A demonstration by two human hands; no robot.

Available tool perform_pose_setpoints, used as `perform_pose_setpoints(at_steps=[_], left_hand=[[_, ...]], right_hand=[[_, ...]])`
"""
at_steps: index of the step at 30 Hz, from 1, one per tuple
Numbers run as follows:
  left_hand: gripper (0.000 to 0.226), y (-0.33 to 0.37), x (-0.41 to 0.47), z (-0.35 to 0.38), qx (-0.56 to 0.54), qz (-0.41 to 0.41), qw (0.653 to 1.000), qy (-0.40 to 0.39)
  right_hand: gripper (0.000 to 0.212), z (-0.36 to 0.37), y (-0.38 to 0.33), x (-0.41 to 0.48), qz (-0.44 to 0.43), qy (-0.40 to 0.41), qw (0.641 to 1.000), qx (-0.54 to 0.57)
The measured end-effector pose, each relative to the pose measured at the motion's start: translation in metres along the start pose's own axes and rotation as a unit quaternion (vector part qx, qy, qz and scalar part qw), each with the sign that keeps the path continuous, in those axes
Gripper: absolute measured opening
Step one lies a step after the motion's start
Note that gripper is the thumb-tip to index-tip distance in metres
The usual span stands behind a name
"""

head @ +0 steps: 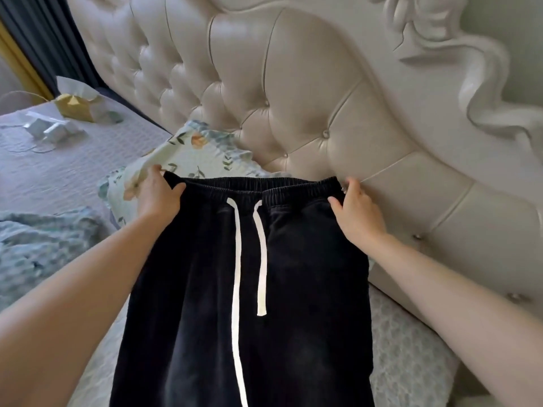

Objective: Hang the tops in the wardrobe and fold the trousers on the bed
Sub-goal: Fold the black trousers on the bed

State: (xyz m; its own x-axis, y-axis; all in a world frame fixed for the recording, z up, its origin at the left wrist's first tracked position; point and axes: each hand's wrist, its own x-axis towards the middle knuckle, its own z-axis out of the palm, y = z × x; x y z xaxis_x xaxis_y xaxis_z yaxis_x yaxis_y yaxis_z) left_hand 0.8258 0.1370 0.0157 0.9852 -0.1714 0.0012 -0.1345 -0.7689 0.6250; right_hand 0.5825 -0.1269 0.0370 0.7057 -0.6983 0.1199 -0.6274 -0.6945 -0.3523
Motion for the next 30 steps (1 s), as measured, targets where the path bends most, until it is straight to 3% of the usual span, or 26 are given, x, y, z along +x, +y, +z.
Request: perform_pose_setpoints(at_steps=[4,6,10,13,18,20,22,25,27,30], left_hand=[[0.063,0.001,-0.017,0.019,0.138,0.053,0.989,0.02],[0.051,0.018,-0.039,0.029,0.048,0.101,0.993,0.034],[0.022,0.061,-0.106,0.053,-0.116,0.196,0.972,-0.058],[0.037,0.075,-0.137,0.061,-0.114,0.187,0.97,-0.108],[0.061,0.088,-0.132,0.053,-0.14,0.089,0.95,-0.265],[0.065,0.093,-0.119,0.044,-0.235,0.032,0.912,-0.334],[0.074,0.09,-0.108,0.032,-0.319,-0.032,0.863,-0.39],[0.084,0.074,-0.093,0.006,-0.418,-0.12,0.79,-0.431],[0.087,0.058,-0.083,-0.015,-0.458,-0.132,0.749,-0.46],[0.063,0.04,-0.074,-0.047,-0.478,-0.114,0.739,-0.461]], right_hand=[[0.045,0.014,0.011,-0.007,0.087,0.004,0.993,0.083],[0.048,0.018,0.012,-0.012,0.108,0.006,0.99,0.09],[0.058,0.021,0.009,-0.026,0.193,-0.029,0.978,0.073],[0.049,0.012,0.008,-0.033,0.21,-0.037,0.973,0.086],[0.024,-0.017,-0.027,-0.056,0.138,0.073,0.972,0.174],[0.012,-0.026,-0.054,-0.072,0.058,0.112,0.968,0.217],[0.013,-0.028,-0.083,-0.085,-0.001,0.111,0.961,0.253],[0.017,-0.019,-0.126,-0.095,-0.019,0.085,0.944,0.318],[0.018,-0.008,-0.153,-0.101,-0.007,0.076,0.933,0.351],[0.019,0.012,-0.191,-0.106,0.014,0.042,0.922,0.385]])
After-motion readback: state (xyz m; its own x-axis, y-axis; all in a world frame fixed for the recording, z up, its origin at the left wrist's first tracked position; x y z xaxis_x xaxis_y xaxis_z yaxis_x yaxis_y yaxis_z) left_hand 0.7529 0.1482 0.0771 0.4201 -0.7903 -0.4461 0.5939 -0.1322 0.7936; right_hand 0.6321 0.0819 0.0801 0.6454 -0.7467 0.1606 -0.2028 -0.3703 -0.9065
